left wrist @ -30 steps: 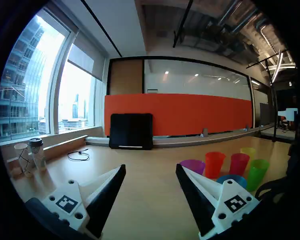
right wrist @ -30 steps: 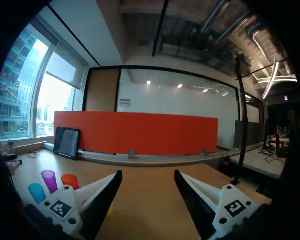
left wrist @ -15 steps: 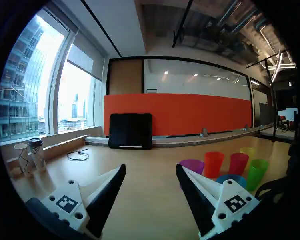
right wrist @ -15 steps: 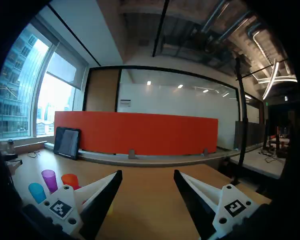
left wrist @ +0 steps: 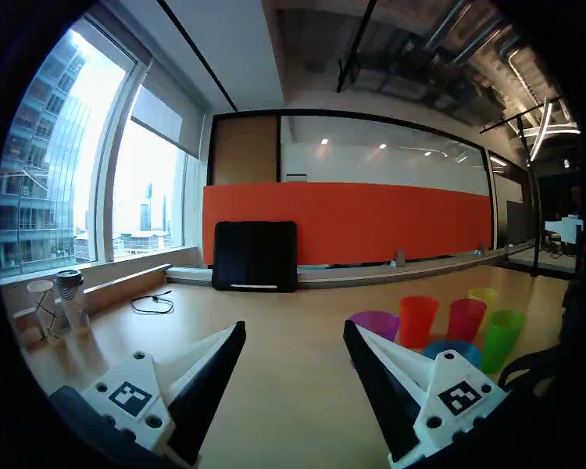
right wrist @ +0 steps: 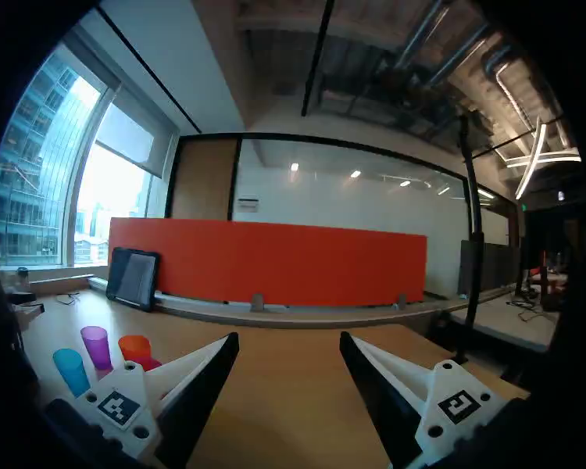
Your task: Pour water
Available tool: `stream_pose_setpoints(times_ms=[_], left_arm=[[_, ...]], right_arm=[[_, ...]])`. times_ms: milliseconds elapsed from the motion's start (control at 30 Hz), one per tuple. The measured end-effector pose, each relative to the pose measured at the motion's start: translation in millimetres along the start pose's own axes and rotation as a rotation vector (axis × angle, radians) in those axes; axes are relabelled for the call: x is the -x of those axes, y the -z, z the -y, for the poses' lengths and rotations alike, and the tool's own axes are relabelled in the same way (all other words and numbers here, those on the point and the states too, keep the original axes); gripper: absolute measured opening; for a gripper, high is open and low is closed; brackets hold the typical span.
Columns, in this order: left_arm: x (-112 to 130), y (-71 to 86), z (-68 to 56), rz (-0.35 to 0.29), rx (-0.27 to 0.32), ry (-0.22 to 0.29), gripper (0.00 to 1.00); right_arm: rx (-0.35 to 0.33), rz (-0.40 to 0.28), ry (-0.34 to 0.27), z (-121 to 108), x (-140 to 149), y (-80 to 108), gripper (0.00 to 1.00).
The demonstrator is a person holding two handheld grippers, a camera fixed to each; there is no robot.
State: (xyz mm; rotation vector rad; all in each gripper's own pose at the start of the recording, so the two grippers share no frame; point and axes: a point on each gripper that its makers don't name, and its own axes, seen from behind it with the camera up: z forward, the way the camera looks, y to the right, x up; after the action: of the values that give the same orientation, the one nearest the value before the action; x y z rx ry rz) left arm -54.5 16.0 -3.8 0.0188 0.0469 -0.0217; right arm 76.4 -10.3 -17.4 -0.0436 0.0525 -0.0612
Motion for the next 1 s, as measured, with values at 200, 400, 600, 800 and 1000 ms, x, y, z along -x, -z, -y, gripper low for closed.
stream_pose_setpoints(times_ms=[200, 400, 600, 800, 1000], left_arm=[[-0.3, -0.5, 0.2, 0.000, 0.000, 0.000, 0.93], [0.1, -0.8, 0.5, 0.000, 0.000, 0.000, 0.93], [0.4, -0.7, 0.9, 0.000, 0.000, 0.000, 0.93], [1.3, -0.1, 1.8, 0.000, -0.001, 0.000, 0.93], [0.9, -0.5, 1.9, 0.000, -0.001, 0.000, 0.93]], right_arm=[[-0.012, -0.011, -0.015, -1.8, 7.8, -2.3, 1.00], [-0.023, -0.016, -0.030, 1.4, 16.0, -5.5, 1.00], [-0.031, -0.020, -0.032, 2.6, 27.8, -4.4, 1.00], [-0.052, -0.024, -0.039, 5.7, 39.6, -1.6, 1.00], [-0.053, -0.023, -0.069, 1.7, 48.3, -3.6, 1.00]])
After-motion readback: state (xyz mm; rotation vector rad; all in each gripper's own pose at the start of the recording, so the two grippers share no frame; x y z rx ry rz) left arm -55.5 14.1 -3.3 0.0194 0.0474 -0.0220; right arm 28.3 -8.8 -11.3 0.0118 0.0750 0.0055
